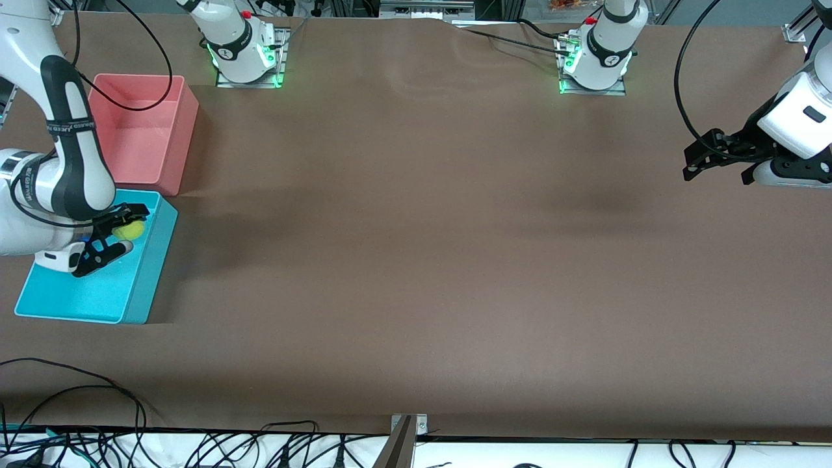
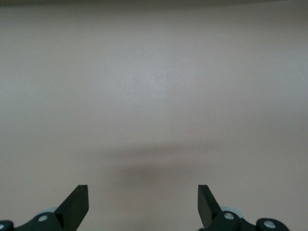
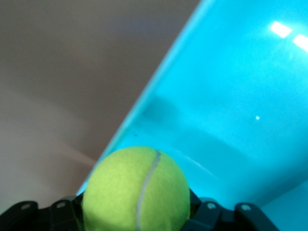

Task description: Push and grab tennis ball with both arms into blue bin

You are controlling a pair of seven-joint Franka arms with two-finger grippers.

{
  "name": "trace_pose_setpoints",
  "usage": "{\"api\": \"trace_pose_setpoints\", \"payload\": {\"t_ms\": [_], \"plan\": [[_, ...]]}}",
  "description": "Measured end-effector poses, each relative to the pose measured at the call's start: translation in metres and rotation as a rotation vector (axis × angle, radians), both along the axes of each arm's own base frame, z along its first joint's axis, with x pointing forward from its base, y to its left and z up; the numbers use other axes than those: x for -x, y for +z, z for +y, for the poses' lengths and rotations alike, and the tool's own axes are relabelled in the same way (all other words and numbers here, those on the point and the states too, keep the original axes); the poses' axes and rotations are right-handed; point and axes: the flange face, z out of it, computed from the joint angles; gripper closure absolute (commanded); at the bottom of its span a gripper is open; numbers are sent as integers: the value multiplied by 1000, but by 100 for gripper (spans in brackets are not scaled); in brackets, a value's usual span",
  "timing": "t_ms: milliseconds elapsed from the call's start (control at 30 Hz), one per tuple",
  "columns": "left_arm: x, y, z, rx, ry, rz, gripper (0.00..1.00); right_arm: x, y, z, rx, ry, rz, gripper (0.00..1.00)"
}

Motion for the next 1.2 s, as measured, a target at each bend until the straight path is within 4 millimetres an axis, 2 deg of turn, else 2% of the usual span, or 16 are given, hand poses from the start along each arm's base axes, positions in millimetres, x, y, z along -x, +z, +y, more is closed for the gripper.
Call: {"api": "trace_pose_setpoints", "payload": {"t_ms": [233, 267, 300, 333, 367, 567, 833, 1033, 1200], "plan": [[0, 0, -4, 0, -7, 0, 0, 6, -15, -14, -30, -4, 20, 58], [0, 0, -5, 0, -8, 0, 0, 7, -18, -15, -36, -6, 22, 52], [0, 0, -6, 0, -10, 0, 0, 7, -20, -17, -42, -6, 24, 36], [1, 0, -6, 0, -11, 0, 0, 8, -23, -19, -47, -6, 25, 12], [1, 0, -7, 0, -13, 0, 0, 9, -26, -20, -51, -6, 27, 0], [1, 0, -8, 0, -14, 0, 0, 11, -37, -24, -60, -9, 35, 0], [1, 0, -11, 1, -20, 0, 0, 6, -32, -23, -61, -3, 24, 0], [1, 0, -15, 1, -26, 0, 0, 1, -15, -22, -60, -1, 15, 0], [1, 0, -15, 1, -26, -1, 0, 0, 20, -20, -86, -19, 53, 0]]}}
